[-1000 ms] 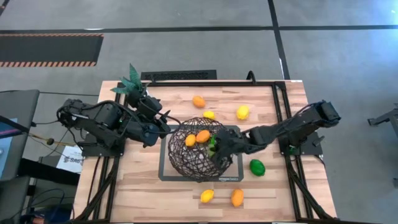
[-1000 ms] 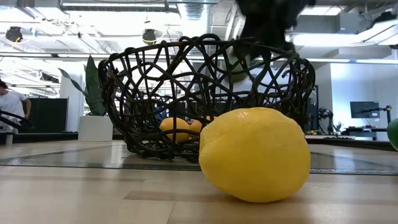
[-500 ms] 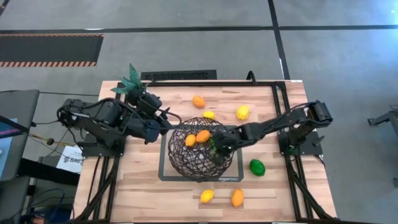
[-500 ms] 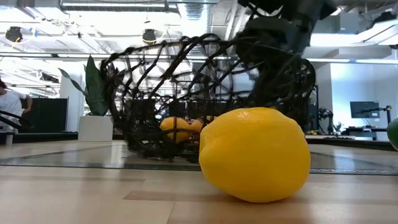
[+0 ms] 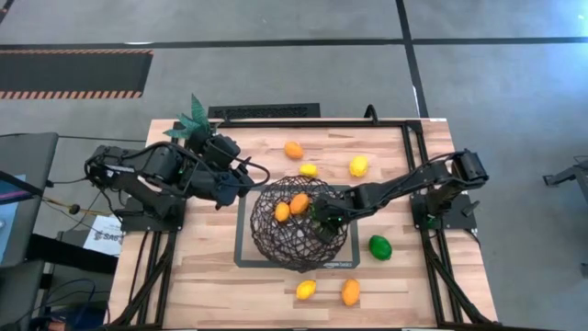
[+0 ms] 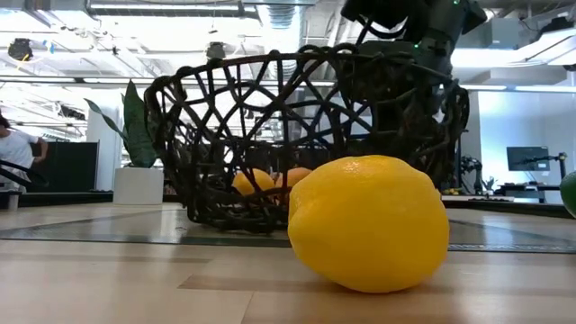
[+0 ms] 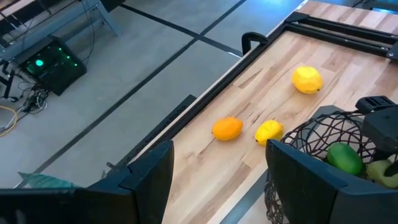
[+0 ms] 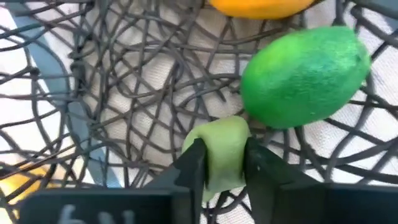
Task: Build produce basket
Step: Put the left lime into the basket, then put the lemon into the basket
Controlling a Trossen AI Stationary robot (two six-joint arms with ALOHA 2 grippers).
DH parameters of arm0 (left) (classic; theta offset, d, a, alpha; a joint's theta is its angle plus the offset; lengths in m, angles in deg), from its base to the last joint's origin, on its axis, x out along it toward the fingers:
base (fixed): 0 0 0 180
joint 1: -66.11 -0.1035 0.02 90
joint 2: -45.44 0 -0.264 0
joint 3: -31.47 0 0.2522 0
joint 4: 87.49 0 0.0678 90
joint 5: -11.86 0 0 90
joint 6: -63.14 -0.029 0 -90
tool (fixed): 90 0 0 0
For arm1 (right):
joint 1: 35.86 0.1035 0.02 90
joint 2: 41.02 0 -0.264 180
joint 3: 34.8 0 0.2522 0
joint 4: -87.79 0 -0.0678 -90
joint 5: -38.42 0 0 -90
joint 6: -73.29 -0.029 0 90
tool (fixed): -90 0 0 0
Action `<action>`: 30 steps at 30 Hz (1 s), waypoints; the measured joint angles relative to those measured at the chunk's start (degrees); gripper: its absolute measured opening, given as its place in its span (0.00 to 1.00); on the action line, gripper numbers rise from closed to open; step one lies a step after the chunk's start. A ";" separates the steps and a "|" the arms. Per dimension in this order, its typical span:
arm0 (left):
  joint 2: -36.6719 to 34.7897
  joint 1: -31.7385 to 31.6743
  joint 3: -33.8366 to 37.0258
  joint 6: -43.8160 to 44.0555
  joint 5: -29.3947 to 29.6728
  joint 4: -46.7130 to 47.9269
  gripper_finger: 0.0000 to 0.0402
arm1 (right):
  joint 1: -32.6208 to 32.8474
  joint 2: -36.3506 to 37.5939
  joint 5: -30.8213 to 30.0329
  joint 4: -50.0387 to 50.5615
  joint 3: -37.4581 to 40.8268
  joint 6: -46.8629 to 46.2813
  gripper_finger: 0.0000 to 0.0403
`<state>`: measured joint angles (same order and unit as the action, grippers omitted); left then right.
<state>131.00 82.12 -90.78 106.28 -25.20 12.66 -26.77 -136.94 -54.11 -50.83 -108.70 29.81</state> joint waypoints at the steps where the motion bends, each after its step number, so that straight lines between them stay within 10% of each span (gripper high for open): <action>1: 0.00 0.00 0.00 0.00 -0.16 -0.02 0.60 | 0.03 0.00 0.00 0.17 -0.01 0.00 0.30; 11: 0.00 0.00 0.00 0.00 -0.76 -0.09 0.60 | -0.26 -0.02 -0.18 2.84 -5.71 1.33 0.57; 19: 0.00 -1.58 0.00 -1.97 -1.93 0.31 0.60 | -1.58 1.14 -0.50 9.74 -13.79 5.07 0.60; 30: -0.06 -16.33 9.64 -28.85 -21.61 -7.77 0.60 | -4.81 5.21 -0.69 15.18 -33.59 19.98 0.57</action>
<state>130.94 65.79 -81.13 77.42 -46.80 4.89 -31.58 -131.74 -54.79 -35.65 -142.29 49.80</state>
